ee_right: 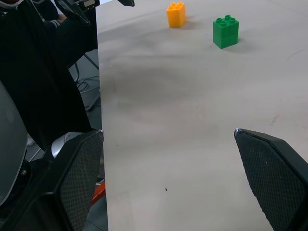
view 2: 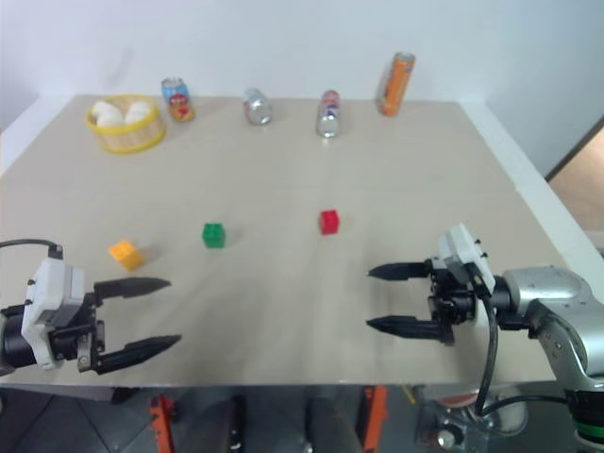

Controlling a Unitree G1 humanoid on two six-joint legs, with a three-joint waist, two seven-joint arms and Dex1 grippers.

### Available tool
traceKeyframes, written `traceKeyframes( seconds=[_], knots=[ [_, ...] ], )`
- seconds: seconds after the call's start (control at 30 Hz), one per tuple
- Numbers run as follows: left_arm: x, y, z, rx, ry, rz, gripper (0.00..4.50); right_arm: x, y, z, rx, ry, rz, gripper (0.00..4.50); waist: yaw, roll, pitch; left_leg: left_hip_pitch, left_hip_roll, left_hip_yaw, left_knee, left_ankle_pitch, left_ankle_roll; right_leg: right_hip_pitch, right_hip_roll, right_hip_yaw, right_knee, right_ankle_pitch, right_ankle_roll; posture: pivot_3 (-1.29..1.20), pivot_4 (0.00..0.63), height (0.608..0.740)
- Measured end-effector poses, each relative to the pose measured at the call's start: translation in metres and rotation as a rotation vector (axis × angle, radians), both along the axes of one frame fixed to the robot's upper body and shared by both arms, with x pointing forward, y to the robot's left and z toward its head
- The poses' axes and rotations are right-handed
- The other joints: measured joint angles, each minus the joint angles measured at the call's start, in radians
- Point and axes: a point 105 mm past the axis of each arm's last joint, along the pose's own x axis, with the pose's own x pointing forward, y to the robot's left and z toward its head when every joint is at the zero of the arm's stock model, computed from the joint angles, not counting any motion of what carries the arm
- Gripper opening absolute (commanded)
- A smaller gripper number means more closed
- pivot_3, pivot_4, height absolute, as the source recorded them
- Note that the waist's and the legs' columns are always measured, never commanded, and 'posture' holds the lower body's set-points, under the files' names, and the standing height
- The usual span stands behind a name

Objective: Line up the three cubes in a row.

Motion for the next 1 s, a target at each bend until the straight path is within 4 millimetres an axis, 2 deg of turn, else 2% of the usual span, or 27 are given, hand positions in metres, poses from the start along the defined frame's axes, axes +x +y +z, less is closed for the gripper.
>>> traceKeyframes(
  seconds=[0.77,0.87,1.0],
  knots=[
    [0.001,-0.007,-0.003,0.017,0.006,-0.033,4.44,-0.003,-0.001,-0.005,-0.025,0.01,0.014,4.5,0.0,0.0,0.0,0.001,0.0,0.0,0.006,0.0,0.0,0.002,0.001,0.001,0.003,0.001,0.0,0.0,0.15,0.74],
    [0.01,-0.01,0.005,-0.011,-0.036,-0.015,4.44,0.0,0.001,-0.003,-0.038,-0.007,0.039,4.5,0.0,0.001,0.0,0.002,0.001,0.0,0.008,0.0,0.0,0.003,0.001,0.001,0.004,0.001,0.001,0.0,0.15,0.74],
    [0.039,-0.019,0.027,-0.175,-0.133,0.07,4.44,0.024,0.007,0.012,-0.069,-0.087,0.101,4.5,-0.002,0.002,0.0,0.002,0.003,0.0,0.017,0.0,0.001,0.006,0.004,0.002,0.005,0.007,0.003,0.0,0.15,0.74]
  ],
)
